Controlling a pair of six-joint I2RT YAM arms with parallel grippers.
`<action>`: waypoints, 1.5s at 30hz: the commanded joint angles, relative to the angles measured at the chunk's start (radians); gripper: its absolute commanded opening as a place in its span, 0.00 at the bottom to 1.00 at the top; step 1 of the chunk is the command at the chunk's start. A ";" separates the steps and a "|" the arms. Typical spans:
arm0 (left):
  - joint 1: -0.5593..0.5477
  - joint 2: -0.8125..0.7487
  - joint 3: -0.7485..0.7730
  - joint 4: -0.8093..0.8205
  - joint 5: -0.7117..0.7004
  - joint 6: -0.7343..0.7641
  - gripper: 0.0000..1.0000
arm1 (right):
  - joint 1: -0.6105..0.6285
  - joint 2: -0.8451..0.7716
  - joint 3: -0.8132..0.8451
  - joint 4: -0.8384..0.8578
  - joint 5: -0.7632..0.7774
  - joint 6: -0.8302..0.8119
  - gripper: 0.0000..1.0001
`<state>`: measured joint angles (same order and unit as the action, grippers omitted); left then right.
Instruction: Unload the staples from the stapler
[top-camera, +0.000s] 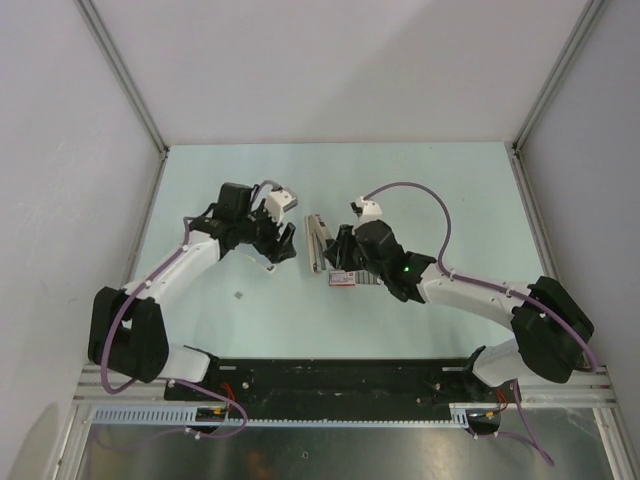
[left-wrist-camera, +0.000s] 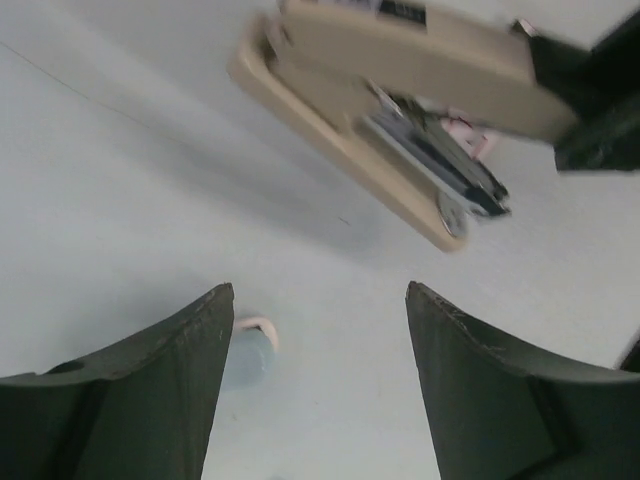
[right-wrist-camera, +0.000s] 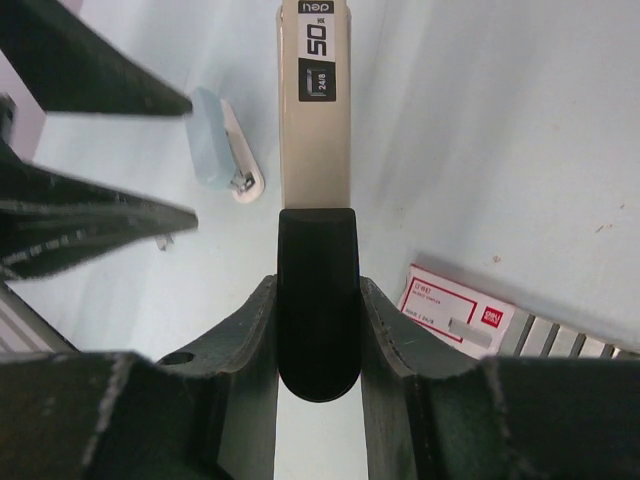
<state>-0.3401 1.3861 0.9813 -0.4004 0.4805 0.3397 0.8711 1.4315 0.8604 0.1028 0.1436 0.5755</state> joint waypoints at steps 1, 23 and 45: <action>0.028 0.023 0.020 -0.116 0.250 -0.034 0.75 | 0.000 -0.053 0.093 0.138 0.082 0.057 0.00; 0.029 0.142 0.067 -0.092 0.257 -0.051 0.87 | 0.044 -0.033 0.110 0.242 0.075 0.206 0.00; 0.029 0.101 0.070 -0.082 0.137 0.023 0.07 | 0.070 -0.037 0.110 0.191 0.042 0.232 0.00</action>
<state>-0.3073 1.5265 1.0195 -0.5175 0.6552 0.3099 0.9241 1.4303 0.9104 0.1982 0.2256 0.7776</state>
